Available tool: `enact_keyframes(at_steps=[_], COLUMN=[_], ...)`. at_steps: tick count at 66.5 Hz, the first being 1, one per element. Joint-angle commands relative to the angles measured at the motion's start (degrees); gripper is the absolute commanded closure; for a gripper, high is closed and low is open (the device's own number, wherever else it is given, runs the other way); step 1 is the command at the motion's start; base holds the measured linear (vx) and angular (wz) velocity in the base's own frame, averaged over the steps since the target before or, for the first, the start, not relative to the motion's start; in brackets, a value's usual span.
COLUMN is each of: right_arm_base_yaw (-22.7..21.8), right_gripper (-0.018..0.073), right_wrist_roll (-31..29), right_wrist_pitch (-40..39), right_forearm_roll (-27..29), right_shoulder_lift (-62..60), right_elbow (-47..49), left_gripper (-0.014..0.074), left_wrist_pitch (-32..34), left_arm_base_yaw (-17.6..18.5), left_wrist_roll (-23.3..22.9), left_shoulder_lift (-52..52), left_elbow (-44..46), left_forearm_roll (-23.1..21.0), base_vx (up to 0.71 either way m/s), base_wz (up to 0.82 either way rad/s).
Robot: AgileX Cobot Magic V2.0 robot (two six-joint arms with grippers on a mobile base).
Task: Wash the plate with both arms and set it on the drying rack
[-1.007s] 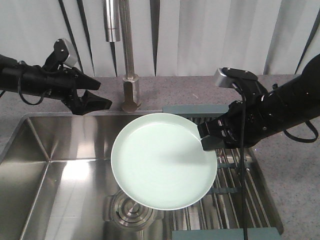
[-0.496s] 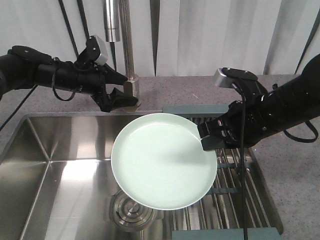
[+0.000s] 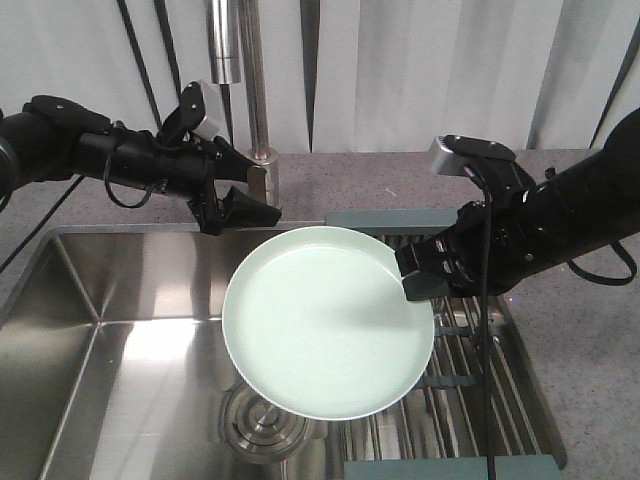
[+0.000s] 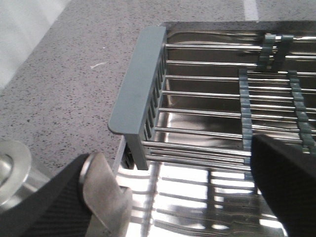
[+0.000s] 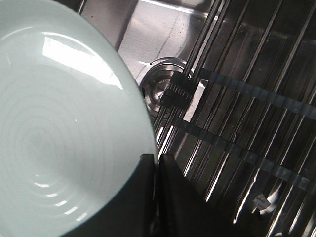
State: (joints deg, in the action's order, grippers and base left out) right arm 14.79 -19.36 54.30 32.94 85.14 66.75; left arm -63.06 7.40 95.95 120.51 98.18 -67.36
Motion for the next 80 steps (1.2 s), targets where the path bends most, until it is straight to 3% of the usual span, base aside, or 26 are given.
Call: enact_keyframes(at_steps=[1,33,52,59,69,76,80], right_arm_base_yaw=[-0.15,-0.15,-0.15,-0.15,-0.15,-0.15,-0.15], right_gripper=[0.0561,0.0561,0.0561,0.0561,0.0561,0.0561,0.0561], right_wrist_roll=[-0.40,-0.40,-0.40,-0.40,-0.40,-0.40,-0.40], right_wrist_pitch=[-1.52,-1.52,-1.52,-1.52,-1.52,-1.52,-1.52], right_forearm_roll=[2.23,2.23,2.23,2.23,2.23,2.23,2.23], right_shoulder_lift=[-2.10,-2.10,-2.10,-2.10,-2.10,-2.10,-2.10], right_elbow=[1.31,1.31,1.31,1.31,1.31,1.31,1.31], left_gripper=[0.0010,0.0010,0.0010,0.0010,0.0010,0.0010,0.0011], left_wrist_pitch=[-6.10,-9.19,-4.79,-1.74,3.52,7.15,9.06], left_arm_base_yaw=[0.26,0.26,0.26,0.26,0.26,0.26,0.26], left_wrist_roll=[-0.07,-0.62,-4.72,-9.19,-20.55,-30.34,-38.77], left_shoulder_lift=[-3.48,-3.48,-5.37,-7.86,-11.67,-14.45,-15.85], left_elbow=[1.78,1.78,1.78,1.78,1.78,1.78,1.78], left_forearm_roll=[-4.06,-3.38,-1.45,1.63,8.74,16.37,22.12], base_vx=[0.00,0.00,0.00,0.00,0.00,0.00,0.00], base_wz=[0.00,0.00,0.00,0.00,0.00,0.00,0.00])
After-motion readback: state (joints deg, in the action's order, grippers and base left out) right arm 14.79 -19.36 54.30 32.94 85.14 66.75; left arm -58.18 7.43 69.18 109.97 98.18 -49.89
